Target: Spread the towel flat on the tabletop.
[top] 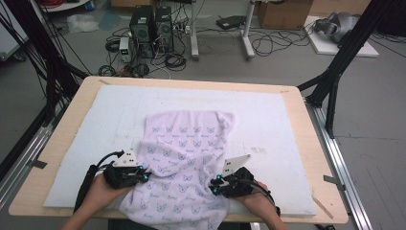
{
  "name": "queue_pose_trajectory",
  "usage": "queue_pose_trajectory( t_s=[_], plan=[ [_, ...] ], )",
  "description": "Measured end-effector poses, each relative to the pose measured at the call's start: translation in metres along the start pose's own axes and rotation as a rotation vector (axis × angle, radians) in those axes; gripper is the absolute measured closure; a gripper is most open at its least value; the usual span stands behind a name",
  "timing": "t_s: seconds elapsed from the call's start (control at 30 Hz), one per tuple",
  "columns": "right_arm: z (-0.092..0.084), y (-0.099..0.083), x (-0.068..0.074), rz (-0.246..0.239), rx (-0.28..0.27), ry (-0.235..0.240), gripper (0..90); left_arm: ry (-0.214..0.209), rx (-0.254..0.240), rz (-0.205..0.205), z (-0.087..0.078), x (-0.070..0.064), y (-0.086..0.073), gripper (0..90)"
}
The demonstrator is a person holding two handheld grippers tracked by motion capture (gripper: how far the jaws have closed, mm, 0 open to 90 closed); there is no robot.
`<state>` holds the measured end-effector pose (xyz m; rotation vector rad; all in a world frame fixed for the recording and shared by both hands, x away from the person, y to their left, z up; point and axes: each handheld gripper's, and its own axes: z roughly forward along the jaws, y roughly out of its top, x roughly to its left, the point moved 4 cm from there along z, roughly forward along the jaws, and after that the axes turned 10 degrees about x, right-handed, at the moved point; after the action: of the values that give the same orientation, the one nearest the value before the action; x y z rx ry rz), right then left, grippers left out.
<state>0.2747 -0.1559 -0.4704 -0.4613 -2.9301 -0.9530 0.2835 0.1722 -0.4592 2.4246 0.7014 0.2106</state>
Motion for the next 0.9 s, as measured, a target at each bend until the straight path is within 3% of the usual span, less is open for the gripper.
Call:
queue_pose_trajectory(
  t_s=[0.1,0.27,0.3,0.37,0.4,0.47,0.57,0.63,0.77,0.83,0.9],
  plan=[
    [-0.007,-0.001,0.002,-0.008,0.000,-0.002,86.5,0.012,-0.015,-0.013,-0.012,-0.003,-0.007,84.0],
    [-0.043,-0.005,0.018,-0.022,-0.050,-0.026,86.7,0.006,-0.053,-0.015,-0.036,-0.012,-0.015,82.4],
    [-0.052,-0.006,0.023,-0.023,-0.069,-0.023,86.6,0.002,-0.065,-0.018,-0.040,-0.013,-0.016,78.8],
    [-0.066,-0.007,0.029,-0.021,-0.112,-0.022,85.7,0.004,-0.086,-0.028,-0.045,-0.013,-0.015,63.3],
    [-0.069,-0.007,0.030,-0.020,-0.122,-0.029,85.0,0.003,-0.092,-0.026,-0.047,-0.011,-0.015,61.4],
    [-0.068,-0.008,0.025,-0.009,-0.110,-0.042,78.2,0.016,-0.098,-0.049,-0.047,-0.004,-0.012,54.8],
    [-0.059,-0.008,0.009,0.029,-0.135,-0.053,71.7,0.019,-0.100,-0.061,-0.038,0.003,-0.006,54.6],
    [-0.050,-0.008,-0.002,0.063,-0.142,-0.044,69.3,0.020,-0.069,-0.063,-0.024,0.009,-0.002,55.9],
    [-0.024,-0.007,-0.015,0.102,-0.079,-0.043,60.7,-0.010,-0.009,-0.059,0.002,0.013,0.002,56.9],
    [-0.013,-0.006,-0.016,0.087,-0.028,-0.057,61.9,-0.053,-0.008,-0.044,0.010,0.010,0.003,68.2],
    [-0.009,-0.004,-0.016,0.068,-0.027,-0.068,75.7,-0.048,-0.003,-0.028,0.009,0.008,0.004,80.3]
  ],
)
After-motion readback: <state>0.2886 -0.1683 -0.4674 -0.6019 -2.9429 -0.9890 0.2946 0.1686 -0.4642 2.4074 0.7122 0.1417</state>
